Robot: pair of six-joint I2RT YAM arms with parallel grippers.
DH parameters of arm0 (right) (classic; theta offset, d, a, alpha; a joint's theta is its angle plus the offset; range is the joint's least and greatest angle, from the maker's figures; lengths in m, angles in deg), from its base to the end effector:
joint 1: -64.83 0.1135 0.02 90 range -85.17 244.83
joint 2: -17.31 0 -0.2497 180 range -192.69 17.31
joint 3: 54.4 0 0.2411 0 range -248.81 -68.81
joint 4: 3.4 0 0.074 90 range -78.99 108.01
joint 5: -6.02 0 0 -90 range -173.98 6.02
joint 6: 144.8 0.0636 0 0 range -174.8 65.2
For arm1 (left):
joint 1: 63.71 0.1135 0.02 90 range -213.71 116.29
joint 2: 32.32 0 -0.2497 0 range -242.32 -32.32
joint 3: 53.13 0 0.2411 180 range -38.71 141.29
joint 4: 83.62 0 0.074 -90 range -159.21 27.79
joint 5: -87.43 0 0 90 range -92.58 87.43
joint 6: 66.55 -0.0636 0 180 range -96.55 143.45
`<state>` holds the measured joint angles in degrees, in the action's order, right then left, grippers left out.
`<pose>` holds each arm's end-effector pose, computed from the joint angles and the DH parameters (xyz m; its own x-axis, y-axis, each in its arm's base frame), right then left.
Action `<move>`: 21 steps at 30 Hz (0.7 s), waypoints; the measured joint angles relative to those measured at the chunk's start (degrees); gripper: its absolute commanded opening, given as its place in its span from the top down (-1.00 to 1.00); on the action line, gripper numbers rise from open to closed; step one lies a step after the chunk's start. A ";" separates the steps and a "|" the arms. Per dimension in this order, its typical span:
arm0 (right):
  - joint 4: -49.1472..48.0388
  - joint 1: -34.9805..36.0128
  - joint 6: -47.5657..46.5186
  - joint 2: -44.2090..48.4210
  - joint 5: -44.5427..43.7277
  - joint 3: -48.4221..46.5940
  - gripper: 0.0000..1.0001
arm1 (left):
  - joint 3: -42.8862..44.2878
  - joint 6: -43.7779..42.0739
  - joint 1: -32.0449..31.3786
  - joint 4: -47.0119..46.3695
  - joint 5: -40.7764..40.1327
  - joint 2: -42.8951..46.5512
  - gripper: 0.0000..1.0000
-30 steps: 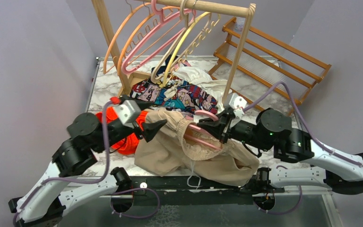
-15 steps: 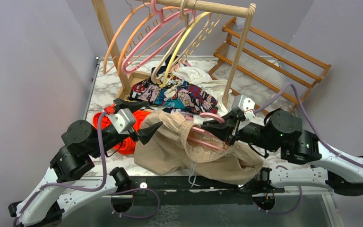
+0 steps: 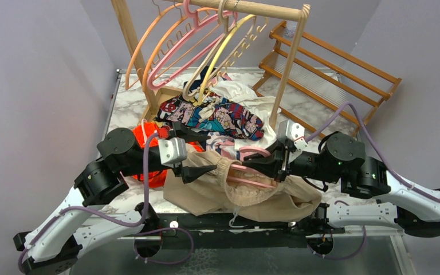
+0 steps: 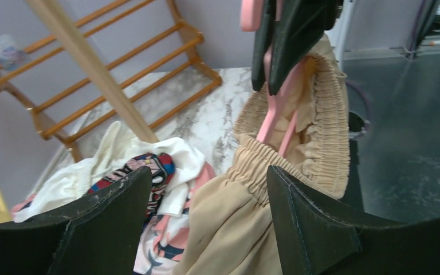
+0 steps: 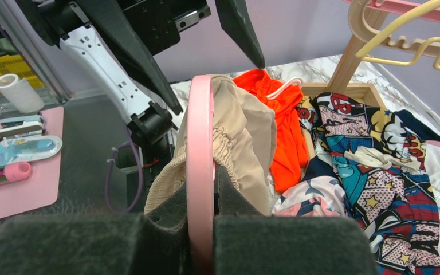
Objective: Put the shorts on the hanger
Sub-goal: Hang the shorts on the hanger.
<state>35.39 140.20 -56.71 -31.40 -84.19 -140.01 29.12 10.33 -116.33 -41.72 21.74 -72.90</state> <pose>0.0471 0.1795 0.4413 0.0239 -0.0404 -0.9989 -0.9664 0.2549 -0.0334 0.0657 -0.1291 0.4357 0.2187 0.0544 -0.9743 0.9492 0.2195 0.2254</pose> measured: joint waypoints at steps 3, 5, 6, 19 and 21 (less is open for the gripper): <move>0.17 0.00 0.00 -0.20 0.37 0.00 0.98 | 0.94 0.26 0.00 1.79 3.74 -2.12 -0.42; 0.22 0.00 0.00 -0.24 0.63 0.00 0.98 | 1.09 0.44 0.00 2.69 5.29 -2.80 -0.39; 0.24 0.00 0.00 -0.24 0.72 0.00 0.98 | 1.09 0.44 0.00 3.13 5.84 -2.95 -0.37; 0.31 0.00 0.00 0.00 1.09 0.02 0.98 | 0.63 0.20 0.00 7.37 6.54 -2.80 0.31; 0.33 0.00 0.00 0.13 1.07 0.02 0.98 | 0.63 0.24 -0.02 7.54 6.54 -2.69 0.45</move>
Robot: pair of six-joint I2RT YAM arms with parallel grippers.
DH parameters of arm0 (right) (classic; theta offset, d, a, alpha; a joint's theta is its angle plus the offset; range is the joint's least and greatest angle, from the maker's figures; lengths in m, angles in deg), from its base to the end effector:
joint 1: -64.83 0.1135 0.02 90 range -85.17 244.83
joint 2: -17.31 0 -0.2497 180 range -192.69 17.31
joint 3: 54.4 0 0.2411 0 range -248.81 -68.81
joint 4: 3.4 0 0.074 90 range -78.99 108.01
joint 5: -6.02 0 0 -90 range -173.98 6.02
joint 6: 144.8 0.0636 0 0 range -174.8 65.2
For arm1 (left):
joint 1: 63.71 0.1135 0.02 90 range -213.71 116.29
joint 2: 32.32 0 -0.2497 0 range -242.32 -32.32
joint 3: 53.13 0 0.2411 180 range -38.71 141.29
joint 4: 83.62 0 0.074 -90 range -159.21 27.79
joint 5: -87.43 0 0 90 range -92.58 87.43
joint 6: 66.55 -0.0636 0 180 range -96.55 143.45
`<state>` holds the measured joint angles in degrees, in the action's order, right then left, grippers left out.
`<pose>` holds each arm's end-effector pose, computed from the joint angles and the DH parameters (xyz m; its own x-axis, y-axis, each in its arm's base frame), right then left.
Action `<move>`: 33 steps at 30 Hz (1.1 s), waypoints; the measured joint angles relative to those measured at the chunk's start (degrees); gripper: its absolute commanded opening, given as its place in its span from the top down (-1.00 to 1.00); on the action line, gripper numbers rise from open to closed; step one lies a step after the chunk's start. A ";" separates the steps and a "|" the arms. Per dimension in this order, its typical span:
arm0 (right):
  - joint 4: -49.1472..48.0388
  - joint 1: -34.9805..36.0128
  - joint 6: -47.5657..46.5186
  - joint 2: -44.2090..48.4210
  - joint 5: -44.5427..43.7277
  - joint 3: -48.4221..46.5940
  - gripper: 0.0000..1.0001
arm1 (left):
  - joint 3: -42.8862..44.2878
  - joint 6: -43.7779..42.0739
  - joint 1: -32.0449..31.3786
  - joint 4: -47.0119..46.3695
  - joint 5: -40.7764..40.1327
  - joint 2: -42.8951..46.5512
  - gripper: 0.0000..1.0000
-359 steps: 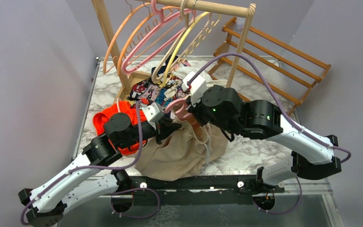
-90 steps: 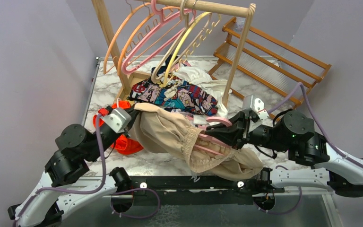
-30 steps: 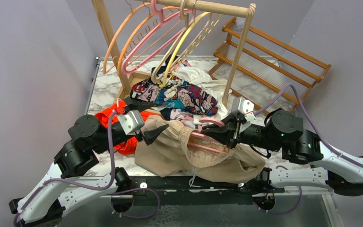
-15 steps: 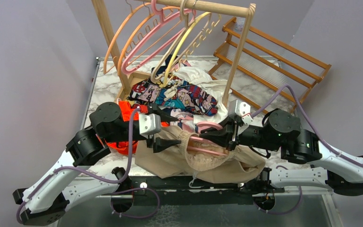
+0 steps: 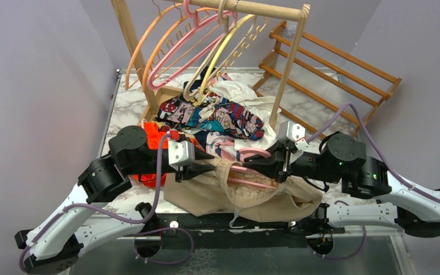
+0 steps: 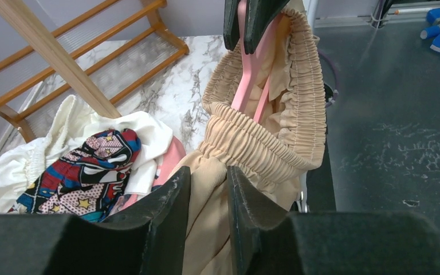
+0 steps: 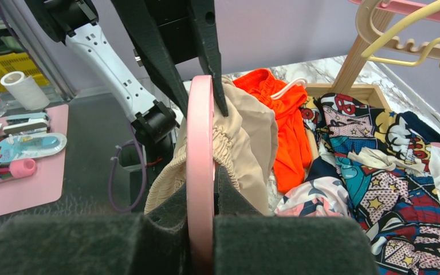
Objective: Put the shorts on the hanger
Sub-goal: Hang the shorts on the hanger.
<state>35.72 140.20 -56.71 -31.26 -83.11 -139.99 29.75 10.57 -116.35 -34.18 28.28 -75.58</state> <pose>0.0457 0.1790 0.4408 0.0231 -0.0434 -0.9988 -0.9711 0.2366 -0.0328 0.0655 -0.1395 0.4164 0.1196 0.1588 -0.9801 0.9872 0.0861 0.1344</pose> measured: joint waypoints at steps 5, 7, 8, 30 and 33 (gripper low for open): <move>0.00 0.00 0.00 0.07 -0.02 0.00 0.98 | 0.00 0.22 0.02 0.37 0.00 -0.04 0.97; 0.02 0.00 0.00 0.11 -0.04 0.00 0.98 | 0.00 0.20 0.02 0.46 0.00 -0.04 1.00; 0.07 0.00 -0.02 0.11 -0.07 0.00 0.98 | 0.00 0.26 0.02 0.46 0.00 -0.04 1.00; -4.92 0.02 -0.68 1.36 -10.21 0.87 0.98 | 7.65 6.40 0.02 -6.25 -1.79 -2.01 1.00; -5.84 0.02 -0.59 2.12 -8.52 1.07 0.98 | 4.66 8.02 0.02 -8.37 -1.66 -2.84 1.00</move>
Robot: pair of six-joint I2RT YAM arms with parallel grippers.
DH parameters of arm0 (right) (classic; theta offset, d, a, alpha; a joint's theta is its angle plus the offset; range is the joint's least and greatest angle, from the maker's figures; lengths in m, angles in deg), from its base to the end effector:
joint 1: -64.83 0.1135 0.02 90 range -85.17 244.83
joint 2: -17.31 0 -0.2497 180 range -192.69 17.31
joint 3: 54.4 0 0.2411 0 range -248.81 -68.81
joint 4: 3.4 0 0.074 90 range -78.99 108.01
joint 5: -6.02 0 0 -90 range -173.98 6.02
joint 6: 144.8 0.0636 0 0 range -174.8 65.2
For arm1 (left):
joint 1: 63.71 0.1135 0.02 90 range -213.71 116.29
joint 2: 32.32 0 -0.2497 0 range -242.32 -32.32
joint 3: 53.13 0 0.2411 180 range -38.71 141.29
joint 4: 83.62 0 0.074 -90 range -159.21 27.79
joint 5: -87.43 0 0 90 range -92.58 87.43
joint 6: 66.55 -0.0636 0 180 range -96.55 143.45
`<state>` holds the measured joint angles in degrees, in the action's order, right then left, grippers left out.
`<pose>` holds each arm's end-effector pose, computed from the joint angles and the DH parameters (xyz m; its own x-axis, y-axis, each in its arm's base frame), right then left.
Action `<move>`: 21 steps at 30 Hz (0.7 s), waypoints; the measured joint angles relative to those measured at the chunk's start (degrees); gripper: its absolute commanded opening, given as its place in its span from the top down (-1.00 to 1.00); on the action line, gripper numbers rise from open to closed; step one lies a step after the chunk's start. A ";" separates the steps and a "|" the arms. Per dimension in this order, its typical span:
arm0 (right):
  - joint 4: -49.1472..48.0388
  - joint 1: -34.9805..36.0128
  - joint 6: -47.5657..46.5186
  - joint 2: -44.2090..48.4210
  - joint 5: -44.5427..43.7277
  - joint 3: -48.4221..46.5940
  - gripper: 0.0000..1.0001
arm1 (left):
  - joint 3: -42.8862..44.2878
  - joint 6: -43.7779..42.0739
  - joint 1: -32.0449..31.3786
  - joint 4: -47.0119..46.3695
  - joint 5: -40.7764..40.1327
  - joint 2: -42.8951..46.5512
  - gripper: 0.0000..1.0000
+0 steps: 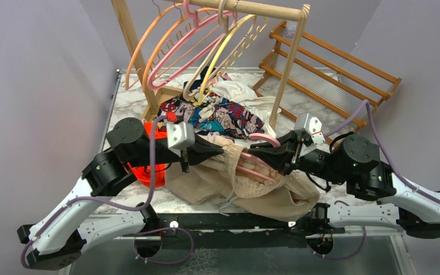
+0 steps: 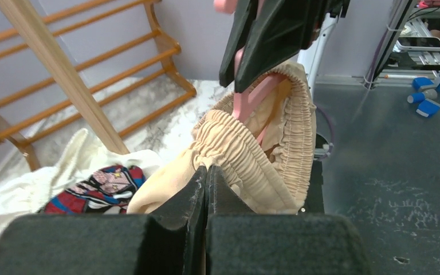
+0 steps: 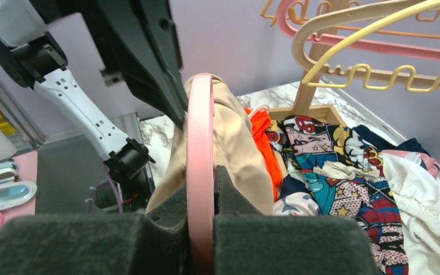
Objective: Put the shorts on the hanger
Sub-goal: Hang the shorts on the hanger.
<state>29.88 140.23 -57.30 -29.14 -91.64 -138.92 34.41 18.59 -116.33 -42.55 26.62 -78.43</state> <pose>0.0521 0.1666 0.4546 0.0614 0.0642 -0.9960 -0.9238 0.3815 -0.0323 0.0708 -0.1437 0.4538 0.0877 0.0071 -0.9961 0.9859 0.1424 0.0878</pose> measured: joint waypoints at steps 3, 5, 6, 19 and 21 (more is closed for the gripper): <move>-0.44 0.00 0.07 0.13 0.92 0.00 0.98 | -0.81 1.49 0.00 -1.79 0.57 -2.80 1.00; -0.35 0.00 0.07 0.13 0.94 0.09 0.98 | -0.48 2.14 0.00 -2.95 0.94 -5.03 0.57; -0.35 -0.02 0.04 0.13 0.90 0.22 0.98 | -0.24 2.32 0.00 -3.28 1.03 -5.73 0.21; 0.98 0.00 -0.09 2.84 0.98 0.52 0.98 | 2.47 -2.21 -0.02 -0.39 -10.12 8.41 -0.64; 1.49 0.00 -0.09 3.19 1.20 0.52 0.98 | 2.14 -2.99 0.00 0.61 -12.85 10.75 -0.64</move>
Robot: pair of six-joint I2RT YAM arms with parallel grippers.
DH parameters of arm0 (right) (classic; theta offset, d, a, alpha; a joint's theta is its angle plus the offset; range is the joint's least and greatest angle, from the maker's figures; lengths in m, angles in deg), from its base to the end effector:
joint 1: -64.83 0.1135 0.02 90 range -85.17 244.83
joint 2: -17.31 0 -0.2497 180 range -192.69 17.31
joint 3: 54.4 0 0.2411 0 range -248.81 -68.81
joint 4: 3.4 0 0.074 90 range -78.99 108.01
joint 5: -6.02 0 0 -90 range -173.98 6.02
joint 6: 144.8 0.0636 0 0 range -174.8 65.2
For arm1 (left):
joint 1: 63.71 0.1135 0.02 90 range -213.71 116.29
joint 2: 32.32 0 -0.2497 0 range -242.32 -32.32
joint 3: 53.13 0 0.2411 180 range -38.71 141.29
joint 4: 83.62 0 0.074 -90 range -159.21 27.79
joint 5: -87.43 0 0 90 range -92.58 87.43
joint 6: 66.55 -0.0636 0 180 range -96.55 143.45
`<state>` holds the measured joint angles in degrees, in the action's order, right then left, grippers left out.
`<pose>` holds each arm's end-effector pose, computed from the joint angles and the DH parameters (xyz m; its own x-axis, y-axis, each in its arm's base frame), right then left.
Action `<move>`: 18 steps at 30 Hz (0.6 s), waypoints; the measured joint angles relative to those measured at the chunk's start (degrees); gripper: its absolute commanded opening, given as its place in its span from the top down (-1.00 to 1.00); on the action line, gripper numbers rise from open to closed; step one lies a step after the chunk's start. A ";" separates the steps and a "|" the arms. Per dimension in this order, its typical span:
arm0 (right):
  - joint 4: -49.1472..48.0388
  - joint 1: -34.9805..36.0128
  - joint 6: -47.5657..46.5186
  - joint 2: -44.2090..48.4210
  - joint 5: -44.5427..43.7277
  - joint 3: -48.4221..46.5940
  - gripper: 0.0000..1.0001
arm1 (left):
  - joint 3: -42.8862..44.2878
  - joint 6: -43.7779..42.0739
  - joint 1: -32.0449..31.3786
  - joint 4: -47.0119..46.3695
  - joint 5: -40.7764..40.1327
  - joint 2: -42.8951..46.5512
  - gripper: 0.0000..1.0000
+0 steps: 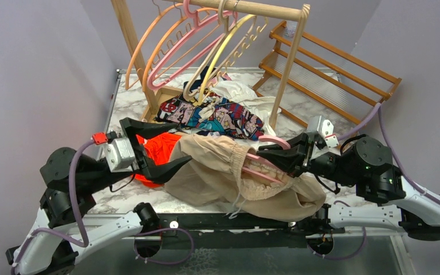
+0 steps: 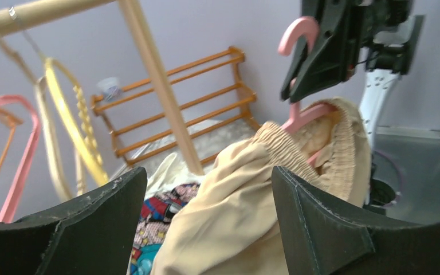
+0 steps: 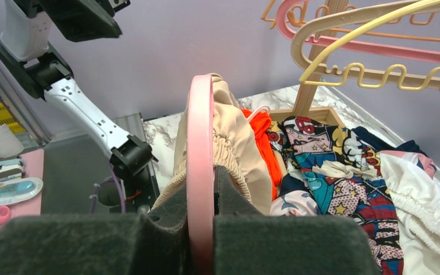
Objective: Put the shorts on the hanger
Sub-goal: Hang the shorts on the hanger.
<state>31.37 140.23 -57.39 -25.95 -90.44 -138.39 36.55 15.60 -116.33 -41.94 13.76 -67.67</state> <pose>0.0466 0.1504 0.4562 0.0683 0.0842 -0.9941 -0.9312 0.3629 -0.0333 0.0396 -0.0813 0.4834 0.2586 -0.1226 -0.9582 0.9023 0.3850 0.1943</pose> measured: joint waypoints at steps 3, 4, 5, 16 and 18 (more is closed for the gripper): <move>0.92 0.00 0.02 0.44 0.33 0.00 0.98 | -2.80 -0.59 0.00 1.64 -4.35 2.93 -0.62; 1.20 0.00 0.04 0.55 0.39 -0.02 0.98 | -4.09 -0.63 0.00 2.54 -5.75 3.58 -0.61; 1.53 0.00 0.04 0.63 0.50 -0.02 0.98 | -5.40 -0.66 0.00 3.37 -6.99 4.02 -0.60; 2.49 0.00 0.13 0.94 1.25 -0.02 0.98 | -14.51 0.00 0.00 10.75 -14.93 8.20 -0.38; 2.49 0.00 0.15 0.90 1.44 -0.02 0.98 | -15.15 0.11 0.00 11.23 -15.65 8.76 -0.26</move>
<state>33.86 140.23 -57.23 -25.06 -88.99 -138.41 21.40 15.71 -116.33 -30.71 -1.89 -58.91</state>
